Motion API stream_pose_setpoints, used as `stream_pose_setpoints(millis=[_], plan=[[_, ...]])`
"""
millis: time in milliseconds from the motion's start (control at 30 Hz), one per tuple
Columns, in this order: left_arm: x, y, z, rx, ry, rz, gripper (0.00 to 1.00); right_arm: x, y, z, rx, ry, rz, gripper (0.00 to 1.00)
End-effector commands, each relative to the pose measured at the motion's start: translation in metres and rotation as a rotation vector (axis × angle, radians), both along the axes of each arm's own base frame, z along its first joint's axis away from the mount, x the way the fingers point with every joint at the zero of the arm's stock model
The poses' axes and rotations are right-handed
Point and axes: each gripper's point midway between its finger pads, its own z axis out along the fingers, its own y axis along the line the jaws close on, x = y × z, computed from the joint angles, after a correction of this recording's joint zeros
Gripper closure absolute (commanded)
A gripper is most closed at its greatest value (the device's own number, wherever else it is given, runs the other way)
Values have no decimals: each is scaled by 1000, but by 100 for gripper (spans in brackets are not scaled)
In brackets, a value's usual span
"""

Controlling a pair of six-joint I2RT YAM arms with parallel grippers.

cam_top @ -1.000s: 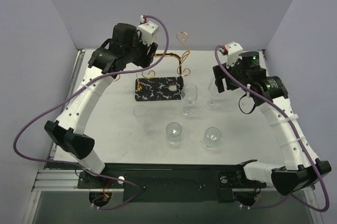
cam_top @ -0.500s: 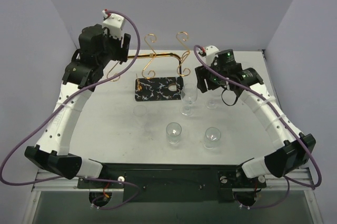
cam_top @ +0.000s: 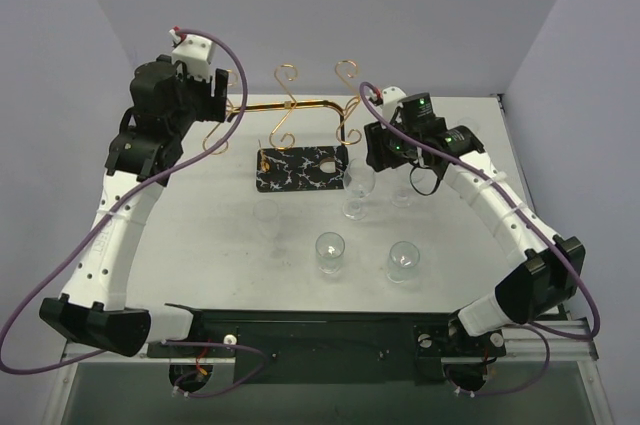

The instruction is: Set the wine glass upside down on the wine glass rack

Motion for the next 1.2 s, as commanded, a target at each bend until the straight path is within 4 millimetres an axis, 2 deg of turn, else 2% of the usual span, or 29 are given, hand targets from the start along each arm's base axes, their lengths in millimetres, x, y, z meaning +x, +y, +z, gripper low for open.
stream_pose_setpoints(millis=[0,167,567,1167], plan=[[-5,3,30,-29,-99,-2,23,2,7,-15,13,36,-20,55],[-3,4,21,-21,-82,1,23,1,10,-24,4,55,-18,57],[-5,7,21,-23,-88,4,23,4,9,-38,-40,62,-37,68],[-5,8,17,-23,-90,7,23,6,6,-42,-97,42,-44,67]])
